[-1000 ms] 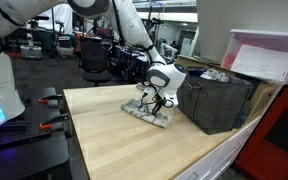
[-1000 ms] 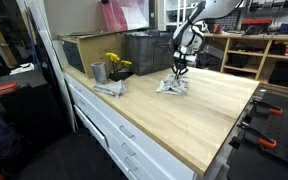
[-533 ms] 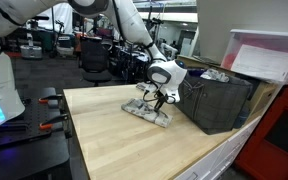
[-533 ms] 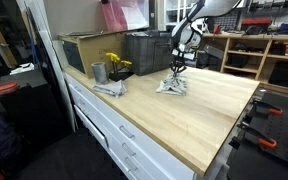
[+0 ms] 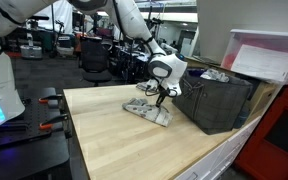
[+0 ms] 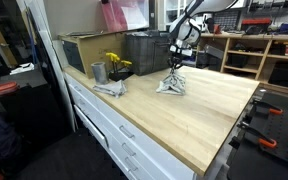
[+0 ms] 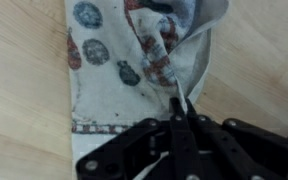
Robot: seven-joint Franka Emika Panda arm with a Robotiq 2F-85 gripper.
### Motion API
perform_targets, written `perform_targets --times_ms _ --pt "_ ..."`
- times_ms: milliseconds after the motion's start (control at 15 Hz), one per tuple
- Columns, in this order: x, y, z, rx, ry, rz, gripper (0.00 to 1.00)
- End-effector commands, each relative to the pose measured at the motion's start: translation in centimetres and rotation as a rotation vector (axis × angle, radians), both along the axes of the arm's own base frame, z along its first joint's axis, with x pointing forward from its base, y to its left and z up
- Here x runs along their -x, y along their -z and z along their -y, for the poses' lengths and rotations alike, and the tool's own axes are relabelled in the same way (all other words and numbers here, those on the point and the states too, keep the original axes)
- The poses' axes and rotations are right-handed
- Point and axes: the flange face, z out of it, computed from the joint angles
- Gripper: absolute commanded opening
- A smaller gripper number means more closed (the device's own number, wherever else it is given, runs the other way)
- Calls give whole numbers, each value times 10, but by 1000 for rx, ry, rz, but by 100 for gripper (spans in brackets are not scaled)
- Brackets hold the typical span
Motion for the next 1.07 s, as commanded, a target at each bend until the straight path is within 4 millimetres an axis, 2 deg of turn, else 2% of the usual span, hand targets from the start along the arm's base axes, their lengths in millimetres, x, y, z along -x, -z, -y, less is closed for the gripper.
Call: perform_targets --times_ms 0,67,133,200,333,600,667,733,1000 --pt "5 -9 -3 5 -22 -18 29" --pt "6 -9 -3 8 -23 -22 30" --pt "6 -9 -3 13 -30 -23 8" --pt "6 -9 -3 19 -35 -26 7" --pt "7 -9 -3 26 -42 -30 0" --pt "8 -8 -1 36 -47 -35 0" --pt "8 -8 0 39 -47 -38 26" --pt "9 -8 1 47 -47 -42 27" --pt "17 -9 12 88 -48 -62 56"
